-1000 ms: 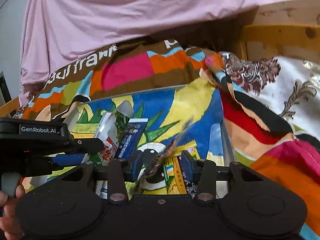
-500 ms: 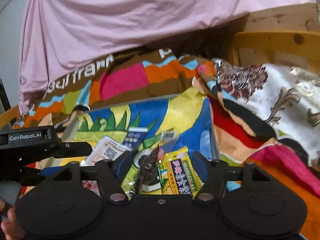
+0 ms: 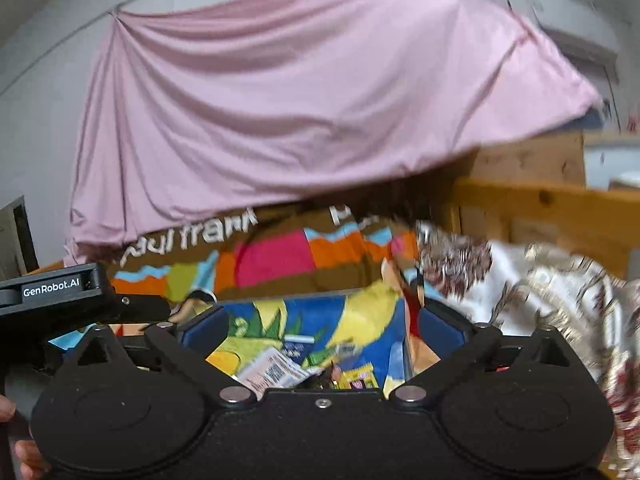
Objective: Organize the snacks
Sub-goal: 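Open both tools over the tin box to drop the two bags, then lift both tools up and away from the tin box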
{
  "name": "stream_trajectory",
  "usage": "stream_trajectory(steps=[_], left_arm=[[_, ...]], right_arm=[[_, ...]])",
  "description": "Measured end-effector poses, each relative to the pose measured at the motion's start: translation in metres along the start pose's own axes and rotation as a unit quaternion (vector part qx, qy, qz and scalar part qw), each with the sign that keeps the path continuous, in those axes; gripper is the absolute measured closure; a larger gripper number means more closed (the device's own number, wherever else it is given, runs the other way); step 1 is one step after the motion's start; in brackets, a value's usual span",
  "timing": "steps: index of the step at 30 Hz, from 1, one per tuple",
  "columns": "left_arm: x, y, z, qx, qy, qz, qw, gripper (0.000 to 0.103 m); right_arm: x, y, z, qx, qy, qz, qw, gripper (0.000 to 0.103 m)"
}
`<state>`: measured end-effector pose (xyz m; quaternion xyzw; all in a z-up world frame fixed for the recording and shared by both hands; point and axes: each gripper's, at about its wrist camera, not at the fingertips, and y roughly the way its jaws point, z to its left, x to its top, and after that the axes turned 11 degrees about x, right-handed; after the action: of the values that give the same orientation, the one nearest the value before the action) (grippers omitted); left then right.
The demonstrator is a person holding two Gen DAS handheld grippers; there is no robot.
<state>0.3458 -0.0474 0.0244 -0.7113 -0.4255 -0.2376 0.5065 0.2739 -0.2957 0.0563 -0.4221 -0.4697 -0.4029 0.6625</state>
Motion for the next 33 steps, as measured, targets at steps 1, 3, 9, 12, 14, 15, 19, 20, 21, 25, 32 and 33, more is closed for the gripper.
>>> stream_trajectory(steps=[1, 3, 9, 12, 14, 15, 19, 20, 21, 25, 32, 33], left_arm=[[0.000, -0.010, 0.000, -0.001, 0.004, -0.009, 0.9999, 0.001], [-0.001, -0.029, 0.002, -0.001, 0.009, -0.022, 0.9997, 0.001], [-0.009, -0.082, 0.017, 0.008, 0.020, -0.047, 0.9987, 0.001], [-0.019, -0.106, 0.024, 0.019, 0.028, -0.049, 0.9982, 0.000], [-0.028, -0.120, 0.028, 0.020, 0.037, -0.049, 0.9979, 0.000], [-0.032, -0.127, 0.029, 0.021, 0.043, -0.048, 0.9977, 0.000], [-0.047, -0.150, 0.034, 0.019, 0.067, -0.048, 0.9964, 0.000], [-0.051, -0.157, 0.034, 0.021, 0.076, -0.050, 0.9956, 0.000], [-0.054, -0.162, 0.035, 0.023, 0.085, -0.053, 0.9947, 0.000], [-0.069, -0.180, 0.037, 0.020, 0.124, -0.068, 0.9898, 0.000], [-0.092, -0.191, 0.041, 0.027, 0.164, -0.067, 0.9838, 0.000], [-0.095, -0.191, 0.042, 0.028, 0.169, -0.066, 0.9831, 0.000]], right_arm=[[0.002, -0.009, 0.005, 0.001, -0.005, -0.007, 1.000, 0.001], [0.003, -0.027, 0.014, 0.002, -0.007, -0.019, 1.000, 0.001], [-0.003, -0.075, 0.034, 0.001, -0.019, -0.026, 0.999, 0.001], [-0.008, -0.096, 0.044, -0.005, -0.028, -0.027, 0.999, 0.001], [-0.014, -0.110, 0.049, -0.006, -0.027, -0.030, 0.999, 0.001], [-0.017, -0.117, 0.052, -0.007, -0.029, -0.031, 0.999, 0.001], [-0.031, -0.138, 0.065, -0.015, -0.052, -0.017, 0.998, 0.001], [-0.034, -0.143, 0.068, -0.016, -0.055, -0.014, 0.998, 0.001], [-0.037, -0.147, 0.071, -0.017, -0.057, -0.012, 0.998, 0.001], [-0.050, -0.163, 0.080, -0.023, -0.068, 0.000, 0.997, 0.001], [-0.072, -0.179, 0.091, -0.042, -0.094, 0.027, 0.994, 0.001], [-0.074, -0.178, 0.093, -0.044, -0.099, 0.028, 0.994, 0.001]])
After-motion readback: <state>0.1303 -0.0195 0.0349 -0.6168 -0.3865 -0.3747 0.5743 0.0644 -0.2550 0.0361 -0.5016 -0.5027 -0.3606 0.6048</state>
